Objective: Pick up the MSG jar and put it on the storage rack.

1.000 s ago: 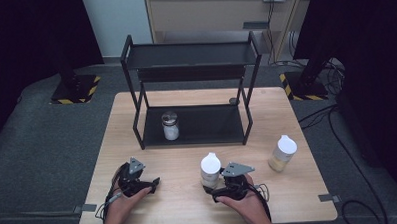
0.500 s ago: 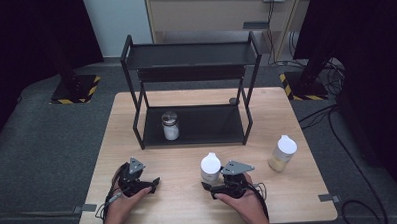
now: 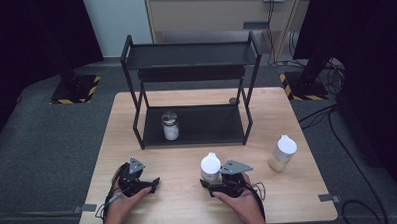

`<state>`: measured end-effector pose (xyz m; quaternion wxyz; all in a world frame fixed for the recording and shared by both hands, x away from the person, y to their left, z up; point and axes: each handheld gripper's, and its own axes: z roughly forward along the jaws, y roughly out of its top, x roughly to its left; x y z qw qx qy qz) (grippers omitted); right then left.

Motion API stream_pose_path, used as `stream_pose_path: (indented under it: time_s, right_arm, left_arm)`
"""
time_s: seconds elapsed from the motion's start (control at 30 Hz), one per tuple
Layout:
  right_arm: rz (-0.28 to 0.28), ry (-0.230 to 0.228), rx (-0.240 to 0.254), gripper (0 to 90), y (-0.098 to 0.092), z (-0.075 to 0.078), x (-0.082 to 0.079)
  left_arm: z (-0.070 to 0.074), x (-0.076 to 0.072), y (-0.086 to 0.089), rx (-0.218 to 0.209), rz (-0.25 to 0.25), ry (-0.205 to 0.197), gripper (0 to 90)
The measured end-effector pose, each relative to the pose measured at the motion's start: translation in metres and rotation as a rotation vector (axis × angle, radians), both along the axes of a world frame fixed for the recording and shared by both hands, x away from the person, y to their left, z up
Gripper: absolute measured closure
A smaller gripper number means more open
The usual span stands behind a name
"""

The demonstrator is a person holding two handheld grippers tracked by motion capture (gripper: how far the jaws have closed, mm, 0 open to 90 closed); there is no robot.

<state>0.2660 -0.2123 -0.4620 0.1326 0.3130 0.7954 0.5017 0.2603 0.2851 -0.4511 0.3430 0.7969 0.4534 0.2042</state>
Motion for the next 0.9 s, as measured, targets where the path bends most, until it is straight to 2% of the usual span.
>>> stream_pose_path:
  time_s: [0.23,0.9]
  right_arm:
    - [-0.012,-0.01,0.006,27.8,0.0022,-0.0009,-0.002]
    - [-0.019,-0.044,-0.029,30.0,0.0063,0.0016,-0.0071]
  left_arm:
    - [0.0,0.0,0.0,0.0,0.0,0.0,3.0]
    - [0.0,0.0,0.0,0.0,0.0,0.0,3.0]
